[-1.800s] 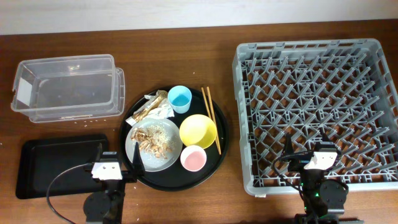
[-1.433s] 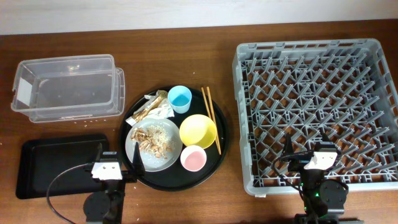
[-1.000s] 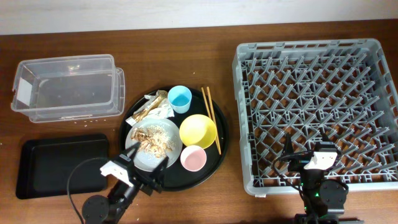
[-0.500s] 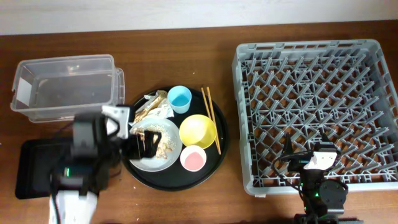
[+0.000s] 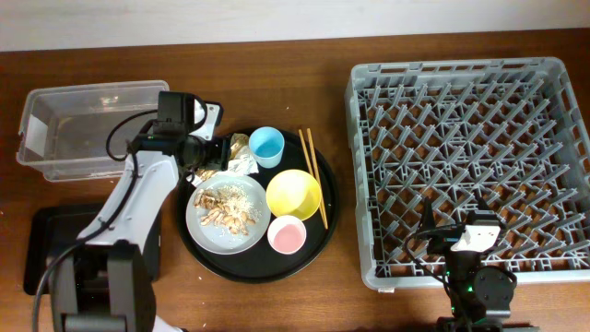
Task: Sort waste into correct bins and load items into the dishwasher rack
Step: 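Grasp the gold wrapper with the left gripper, then carry the wrapper to the clear bin and release it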
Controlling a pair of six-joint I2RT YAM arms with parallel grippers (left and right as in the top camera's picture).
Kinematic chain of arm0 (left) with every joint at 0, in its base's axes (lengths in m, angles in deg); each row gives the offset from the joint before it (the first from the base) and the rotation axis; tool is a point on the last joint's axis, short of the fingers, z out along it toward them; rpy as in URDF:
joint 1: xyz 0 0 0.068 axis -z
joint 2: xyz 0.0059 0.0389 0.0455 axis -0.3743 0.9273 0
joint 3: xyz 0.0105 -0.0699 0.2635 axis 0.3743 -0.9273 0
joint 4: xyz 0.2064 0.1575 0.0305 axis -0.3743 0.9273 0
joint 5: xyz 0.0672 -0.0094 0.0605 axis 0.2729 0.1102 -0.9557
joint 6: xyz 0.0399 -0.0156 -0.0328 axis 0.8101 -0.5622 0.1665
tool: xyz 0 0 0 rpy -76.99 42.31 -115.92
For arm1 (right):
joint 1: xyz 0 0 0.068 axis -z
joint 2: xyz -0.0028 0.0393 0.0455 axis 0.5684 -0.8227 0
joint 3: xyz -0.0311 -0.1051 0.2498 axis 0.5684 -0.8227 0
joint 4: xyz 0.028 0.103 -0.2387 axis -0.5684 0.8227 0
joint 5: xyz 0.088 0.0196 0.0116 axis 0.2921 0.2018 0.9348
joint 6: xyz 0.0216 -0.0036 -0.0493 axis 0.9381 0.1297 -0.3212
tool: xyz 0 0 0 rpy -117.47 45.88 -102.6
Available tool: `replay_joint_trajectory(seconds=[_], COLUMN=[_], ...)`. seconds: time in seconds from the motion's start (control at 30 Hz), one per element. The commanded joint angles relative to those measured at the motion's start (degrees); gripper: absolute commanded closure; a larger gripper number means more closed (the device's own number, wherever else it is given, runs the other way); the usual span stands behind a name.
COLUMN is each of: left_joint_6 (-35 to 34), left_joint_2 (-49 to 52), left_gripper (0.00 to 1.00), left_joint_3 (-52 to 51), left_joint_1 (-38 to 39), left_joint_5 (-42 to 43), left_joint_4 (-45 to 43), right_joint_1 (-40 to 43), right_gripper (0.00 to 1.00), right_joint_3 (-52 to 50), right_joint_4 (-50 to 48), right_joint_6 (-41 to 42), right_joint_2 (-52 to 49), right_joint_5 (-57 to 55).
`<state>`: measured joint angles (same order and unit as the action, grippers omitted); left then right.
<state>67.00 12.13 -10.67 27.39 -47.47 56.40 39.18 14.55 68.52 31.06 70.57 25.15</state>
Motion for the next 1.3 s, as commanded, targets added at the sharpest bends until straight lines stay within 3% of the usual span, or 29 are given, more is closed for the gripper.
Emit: replay_joint_trajectory(seconds=[0.0,0.07,0.23,0.37,0.5,0.7,0.87,0.97,1.0,1.13,1.2,1.27], left_joint_6=[4.72,7.63,8.00,6.16,3.91,2.38,-5.77,-19.02,-25.33,-28.52,-29.05,-30.47], left_joint_2=[3.15,7.06,11.17,10.56,7.50,-2.97,-17.38,-18.75,-17.05,-8.85,-2.23,-3.23], left_gripper=[0.37,0.37,0.42,0.73,0.93,0.99,0.99,0.99,0.99,0.99,0.01,0.01], left_joint_3=[0.52,0.52,0.52,0.61,0.66,0.66,0.66,0.63,0.63,0.63,0.63,0.66], left_joint_1=[0.22,0.24,0.22,0.17,0.17,0.22,-0.94,-6.40,-10.27,-17.03,-19.82,-19.89], left_joint_5=[-0.33,3.10,0.87,1.14,1.16,3.87,3.67,-11.13,-12.57,-12.57,-12.26,-10.19], left_joint_4=[-2.03,-3.89,-6.32,-6.71,-5.70,0.44,0.20,-3.78,-8.90,-21.64,-23.87,-24.06], right_joint_1=[0.37,0.37,0.37,0.37,0.37,0.37,0.37,0.37,0.37,0.37,0.37,0.37], right_gripper=[0.01,0.01,0.01,0.01,0.01,0.01,0.01,0.01,0.01,0.01,0.01,0.01], right_joint_3=[-0.48,-0.48,-0.48,-0.48,-0.48,-0.48,-0.48,-0.48,-0.48,-0.48,-0.48,-0.48], right_joint_4=[0.20,0.20,0.20,0.20,0.20,0.20,0.20,0.20,0.20,0.20,0.20,0.20], right_joint_6=[-0.20,-0.20,-0.20,-0.20,-0.20,-0.20,-0.20,-0.20,-0.20,-0.20,-0.20,-0.20], right_joint_2=[0.37,0.37,0.37,0.37,0.37,0.37,0.37,0.37,0.37,0.37,0.37,0.37], right_joint_5=[-0.33,-0.33,-0.33,-0.33,-0.33,-0.33,-0.33,-0.33,-0.33,-0.33,-0.33,-0.33])
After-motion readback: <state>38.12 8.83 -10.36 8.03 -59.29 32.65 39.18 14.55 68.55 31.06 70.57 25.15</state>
